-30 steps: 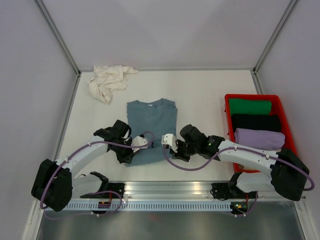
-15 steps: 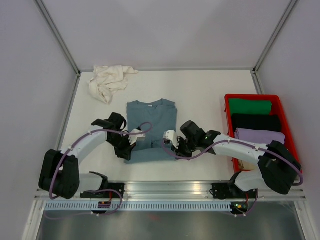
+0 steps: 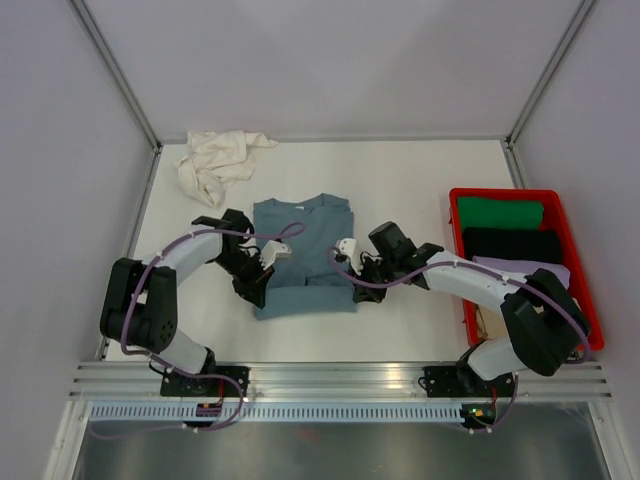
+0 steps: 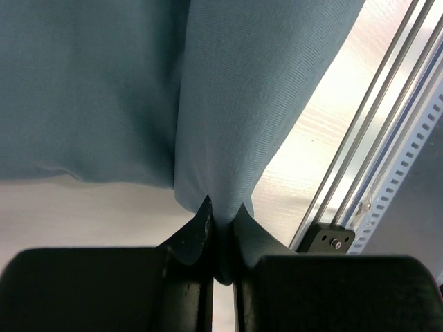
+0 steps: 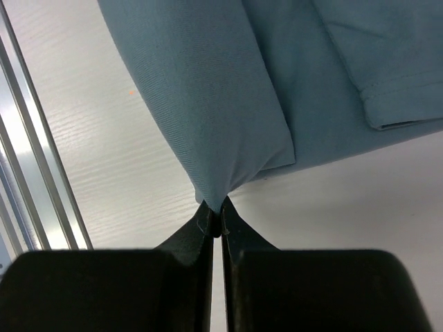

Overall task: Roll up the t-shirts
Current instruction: Roll the tshirt

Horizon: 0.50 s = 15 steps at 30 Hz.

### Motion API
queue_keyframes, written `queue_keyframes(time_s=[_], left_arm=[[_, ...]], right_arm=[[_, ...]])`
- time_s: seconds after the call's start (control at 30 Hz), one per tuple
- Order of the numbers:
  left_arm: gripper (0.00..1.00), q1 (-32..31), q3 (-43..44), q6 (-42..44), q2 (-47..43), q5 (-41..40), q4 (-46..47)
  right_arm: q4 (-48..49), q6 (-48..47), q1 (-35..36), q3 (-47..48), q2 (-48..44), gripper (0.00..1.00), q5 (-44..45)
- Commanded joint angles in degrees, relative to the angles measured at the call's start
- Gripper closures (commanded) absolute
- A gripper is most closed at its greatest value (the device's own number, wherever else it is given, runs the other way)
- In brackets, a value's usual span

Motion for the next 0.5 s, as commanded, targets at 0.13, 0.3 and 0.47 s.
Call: queue_keyframes(time_s=[0.13, 0.3, 0.47], left_arm=[[0.86, 4.63, 5.84, 2.09, 5.57, 3.15, 0.50], [0.89, 6.04, 8.04, -2.48, 11.10, 1.32, 3.91], [0.90, 6.22, 9.01, -5.12, 14.01, 0.70, 4.63]], right_arm=[[8.38, 8.19, -5.75, 2.67, 3.80, 0.87, -1.59], [15.03, 16.41, -8.21, 3.37, 7.33, 0.90, -0.36], [13.86, 19.97, -10.15, 6.08, 10.22, 0.82, -0.03]])
